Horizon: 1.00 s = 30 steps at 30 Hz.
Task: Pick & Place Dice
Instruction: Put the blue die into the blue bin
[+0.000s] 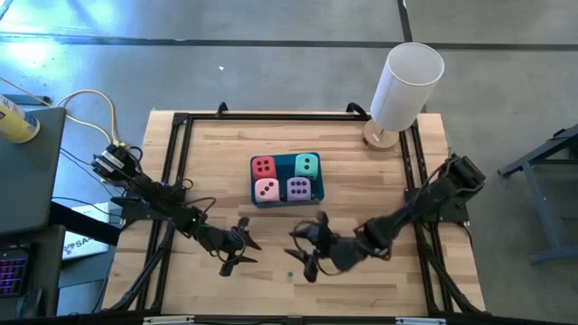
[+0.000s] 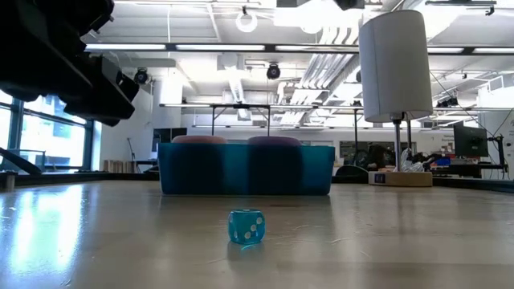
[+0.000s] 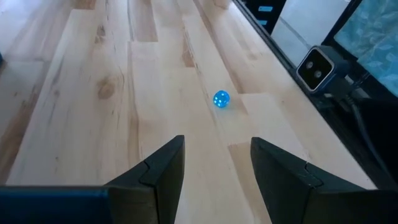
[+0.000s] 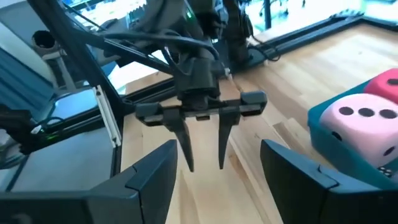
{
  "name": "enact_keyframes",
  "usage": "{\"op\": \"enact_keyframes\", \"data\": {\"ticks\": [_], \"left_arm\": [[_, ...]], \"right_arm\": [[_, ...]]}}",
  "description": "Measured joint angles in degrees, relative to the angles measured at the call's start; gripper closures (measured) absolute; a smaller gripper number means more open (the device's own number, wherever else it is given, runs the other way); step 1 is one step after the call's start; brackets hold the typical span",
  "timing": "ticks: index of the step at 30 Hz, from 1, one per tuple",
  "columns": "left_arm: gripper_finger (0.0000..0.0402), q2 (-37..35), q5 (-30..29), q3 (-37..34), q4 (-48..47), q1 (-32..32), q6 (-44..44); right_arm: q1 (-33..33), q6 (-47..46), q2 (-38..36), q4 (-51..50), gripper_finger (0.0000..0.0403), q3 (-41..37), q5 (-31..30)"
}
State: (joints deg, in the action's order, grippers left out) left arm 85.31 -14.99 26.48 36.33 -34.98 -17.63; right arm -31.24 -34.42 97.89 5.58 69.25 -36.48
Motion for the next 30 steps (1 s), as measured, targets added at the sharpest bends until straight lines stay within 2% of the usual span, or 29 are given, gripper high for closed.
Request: {"op": "enact_keyframes", "data": {"ticks": [5, 8, 17, 23, 30], "left_arm": [[0.0223, 2.8, 0.0, 0.0, 2.7, 0.1, 0.0], [0.0223, 4.3, 0.0, 0.0, 5.8, 0.1, 0.2], [0.0223, 10.4, 0.3, 0.0, 17.7, -0.7, 0.2], [0.0223, 15.2, 0.3, 0.0, 22.7, -2.9, -0.7], [0.0223, 21.4, -1.8, 0.5, 34.3, -6.1, -3.3]], "right_arm": [[-4.2, 3.7, 0.0, 1.8, 0.0180, 0.0, -8.2], [-5.9, 4.9, 0.0, 2.4, 0.0180, 0.0, -10.5], [-9.1, 1.2, 1.5, 3.1, 0.0180, 0.0, -11.9], [-10.8, 1.4, 5.3, 8.9, 0.0180, 0.0, -11.8], [-12.3, 1.0, 7.2, 13.4, 0.0180, 0.0, -11.7]]}}
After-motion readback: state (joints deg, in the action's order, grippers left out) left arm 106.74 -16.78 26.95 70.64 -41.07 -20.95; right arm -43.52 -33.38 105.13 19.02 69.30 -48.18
